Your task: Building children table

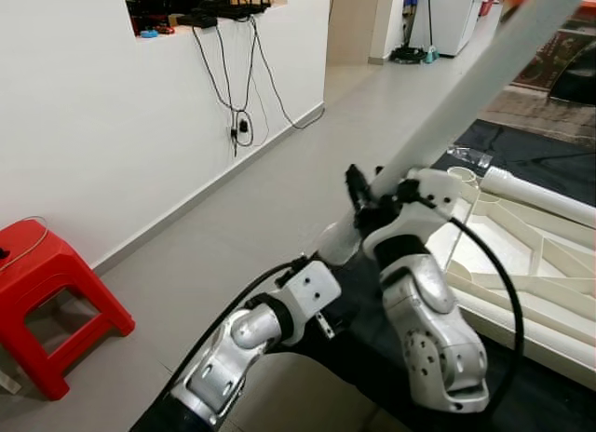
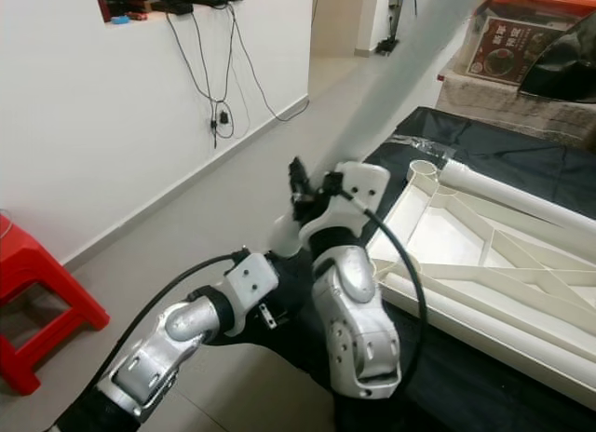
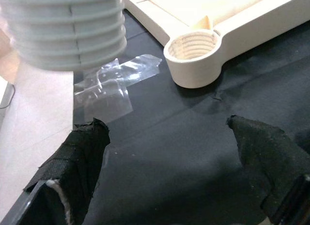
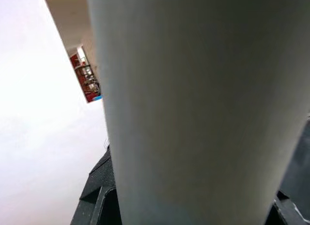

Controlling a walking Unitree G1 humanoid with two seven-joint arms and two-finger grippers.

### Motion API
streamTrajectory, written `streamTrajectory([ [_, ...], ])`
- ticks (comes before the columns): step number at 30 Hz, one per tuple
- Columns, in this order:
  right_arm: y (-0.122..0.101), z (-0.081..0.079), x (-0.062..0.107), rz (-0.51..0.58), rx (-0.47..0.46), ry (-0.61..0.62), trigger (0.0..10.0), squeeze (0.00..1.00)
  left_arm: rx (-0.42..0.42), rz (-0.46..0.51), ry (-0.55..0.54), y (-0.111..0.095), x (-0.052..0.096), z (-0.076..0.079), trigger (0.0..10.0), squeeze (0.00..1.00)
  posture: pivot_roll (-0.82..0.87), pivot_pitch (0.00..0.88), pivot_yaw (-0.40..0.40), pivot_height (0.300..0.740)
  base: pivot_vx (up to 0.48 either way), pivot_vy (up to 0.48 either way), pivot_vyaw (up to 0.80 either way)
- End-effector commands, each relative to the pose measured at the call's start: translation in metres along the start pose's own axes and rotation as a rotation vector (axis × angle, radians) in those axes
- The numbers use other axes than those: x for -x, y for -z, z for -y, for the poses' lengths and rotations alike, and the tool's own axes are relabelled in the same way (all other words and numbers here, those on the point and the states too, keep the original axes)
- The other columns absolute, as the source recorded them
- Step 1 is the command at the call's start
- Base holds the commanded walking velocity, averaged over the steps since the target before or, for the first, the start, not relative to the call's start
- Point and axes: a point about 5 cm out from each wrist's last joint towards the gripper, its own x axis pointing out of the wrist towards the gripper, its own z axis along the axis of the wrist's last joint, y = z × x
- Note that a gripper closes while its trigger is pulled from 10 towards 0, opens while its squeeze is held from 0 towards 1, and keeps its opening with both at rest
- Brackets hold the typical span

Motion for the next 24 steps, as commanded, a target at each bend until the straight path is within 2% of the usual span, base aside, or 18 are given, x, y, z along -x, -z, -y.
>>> streamTrajectory([
  [1, -0.002, 0.000, -0.002, 0.017, 0.011, 0.005, 10.0, 0.00, -0.003, 0.022, 0.018, -0.005, 0.001, 0.003, 10.0, 0.00, 0.14, 0.000, -0.017, 0.740, 0.000, 0.000, 0.00],
  [5, 0.001, -0.001, 0.000, -0.002, 0.004, -0.009, 10.0, 0.00, -0.011, 0.035, 0.008, -0.008, 0.001, 0.004, 10.0, 0.00, 0.14, 0.000, -0.018, 0.740, 0.000, 0.000, 0.00],
  [14, 0.012, -0.008, 0.012, -0.069, -0.001, -0.121, 10.0, 0.00, -0.049, 0.042, -0.087, -0.011, -0.003, -0.014, 10.0, 0.00, 0.13, 0.000, -0.018, 0.740, 0.000, 0.000, 0.00],
  [24, 0.013, -0.005, 0.014, -0.071, 0.015, -0.124, 10.0, 0.00, -0.055, 0.039, -0.091, -0.011, 0.000, -0.014, 10.0, 0.00, 0.13, 0.000, -0.016, 0.740, 0.000, 0.000, 0.00],
])
